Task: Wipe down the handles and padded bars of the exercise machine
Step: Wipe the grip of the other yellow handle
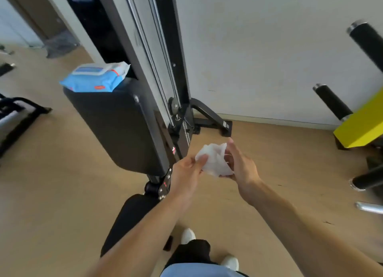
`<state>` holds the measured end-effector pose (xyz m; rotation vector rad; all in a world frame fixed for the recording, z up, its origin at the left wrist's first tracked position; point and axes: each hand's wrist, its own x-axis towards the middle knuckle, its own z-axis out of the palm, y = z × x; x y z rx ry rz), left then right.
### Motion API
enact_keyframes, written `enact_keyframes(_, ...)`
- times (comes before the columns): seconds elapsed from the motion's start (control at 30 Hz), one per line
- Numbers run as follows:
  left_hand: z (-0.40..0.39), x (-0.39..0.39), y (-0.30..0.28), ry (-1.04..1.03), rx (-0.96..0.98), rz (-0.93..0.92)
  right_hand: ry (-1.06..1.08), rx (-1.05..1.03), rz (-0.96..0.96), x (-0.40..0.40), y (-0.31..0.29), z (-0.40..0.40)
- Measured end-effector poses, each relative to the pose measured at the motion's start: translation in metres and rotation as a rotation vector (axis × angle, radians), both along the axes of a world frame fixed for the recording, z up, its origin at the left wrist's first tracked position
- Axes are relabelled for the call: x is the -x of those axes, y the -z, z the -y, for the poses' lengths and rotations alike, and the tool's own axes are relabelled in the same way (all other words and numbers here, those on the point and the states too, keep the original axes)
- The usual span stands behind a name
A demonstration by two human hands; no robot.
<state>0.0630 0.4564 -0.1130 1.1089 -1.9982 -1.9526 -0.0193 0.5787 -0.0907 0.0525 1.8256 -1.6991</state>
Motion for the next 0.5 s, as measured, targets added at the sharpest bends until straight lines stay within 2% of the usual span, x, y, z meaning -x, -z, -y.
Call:
enact_keyframes(0.1,0.010,-0.036,0.004,-0.061,-0.004,0.022,-0.230,0.067,-0.044,-0.024,0.004,0.014)
enact_keyframes(0.17,0.019,-0.058,0.011,-0.107,0.004,0.056,-0.353,0.022,-0.127,-0.039,0.014,0.025)
enact_keyframes(0.37,0.044,-0.135,0.028,-0.244,0.005,0.131,-0.474,-0.067,-0.242,-0.094,0.046,0.065)
enact_keyframes(0.5,0.067,-0.198,0.037,-0.273,-0.086,0.065,-0.506,-0.060,-0.169,-0.144,0.060,0.098)
